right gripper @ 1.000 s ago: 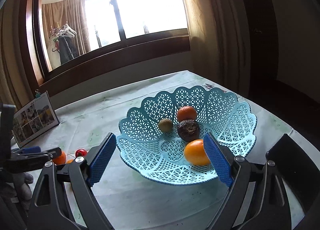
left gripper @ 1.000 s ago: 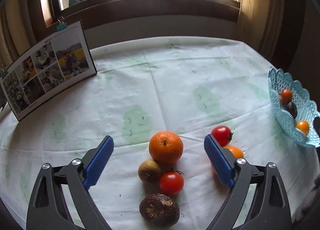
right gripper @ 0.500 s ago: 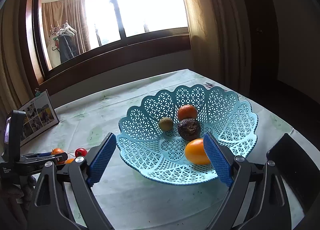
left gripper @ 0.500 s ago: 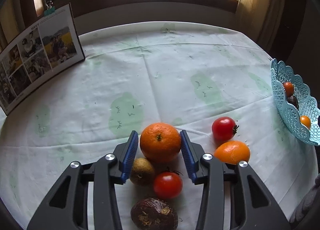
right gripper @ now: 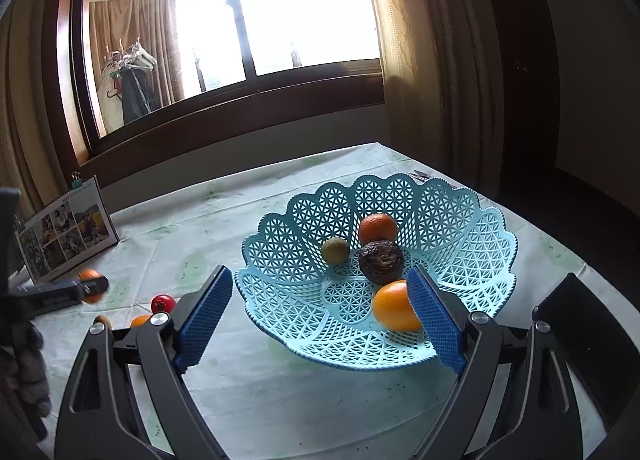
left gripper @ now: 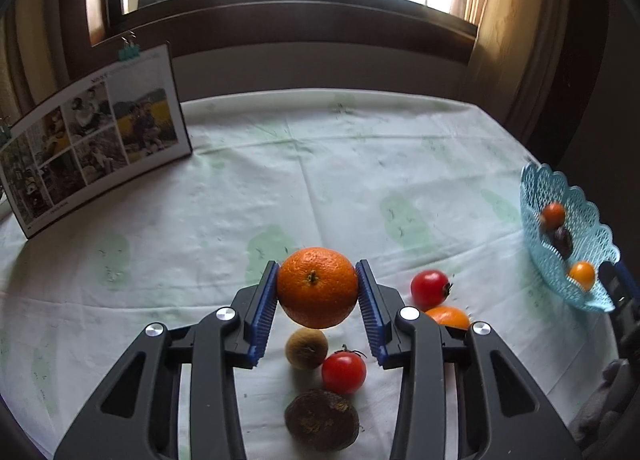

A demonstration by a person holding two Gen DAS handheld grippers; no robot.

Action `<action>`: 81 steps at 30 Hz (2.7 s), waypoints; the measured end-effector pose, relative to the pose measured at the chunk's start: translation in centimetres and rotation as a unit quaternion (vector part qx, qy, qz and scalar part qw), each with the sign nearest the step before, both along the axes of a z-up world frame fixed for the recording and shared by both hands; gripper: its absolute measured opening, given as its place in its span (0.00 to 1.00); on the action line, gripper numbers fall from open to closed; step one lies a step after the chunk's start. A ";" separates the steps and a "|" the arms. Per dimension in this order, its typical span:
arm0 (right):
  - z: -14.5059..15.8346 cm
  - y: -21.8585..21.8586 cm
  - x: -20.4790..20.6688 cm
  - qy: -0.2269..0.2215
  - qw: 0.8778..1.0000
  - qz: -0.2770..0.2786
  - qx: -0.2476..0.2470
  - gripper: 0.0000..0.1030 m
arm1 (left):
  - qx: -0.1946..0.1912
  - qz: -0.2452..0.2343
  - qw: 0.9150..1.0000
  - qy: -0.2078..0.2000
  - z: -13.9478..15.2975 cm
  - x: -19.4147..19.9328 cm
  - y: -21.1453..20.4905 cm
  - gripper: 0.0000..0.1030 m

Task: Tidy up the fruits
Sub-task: 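Move the left gripper to the second mandarin and grasp it, then grasp the oval orange with the right gripper while the left gripper holds the mandarin, then lower the oval orange into the blue basket and open the right gripper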

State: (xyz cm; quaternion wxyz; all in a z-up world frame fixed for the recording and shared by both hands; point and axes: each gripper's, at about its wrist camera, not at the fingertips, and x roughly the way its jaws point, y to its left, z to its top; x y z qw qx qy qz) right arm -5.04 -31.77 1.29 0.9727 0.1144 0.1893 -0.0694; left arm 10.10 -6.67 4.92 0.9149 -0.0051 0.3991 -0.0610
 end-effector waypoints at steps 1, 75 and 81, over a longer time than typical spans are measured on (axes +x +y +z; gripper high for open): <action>0.1 0.3 0.1 0.001 1.000 0.001 -0.007 0.88 | -0.002 0.001 1.000 -0.002 0.3 0.0 0.1 0.38; 2.6 0.3 1.4 0.056 0.997 0.014 0.044 0.42 | -0.032 0.017 0.997 -0.069 6.1 -2.7 2.1 0.38; 1.1 -1.9 1.1 0.073 0.996 -0.021 0.051 0.42 | -0.031 0.010 0.997 -0.068 6.0 -2.9 1.6 0.38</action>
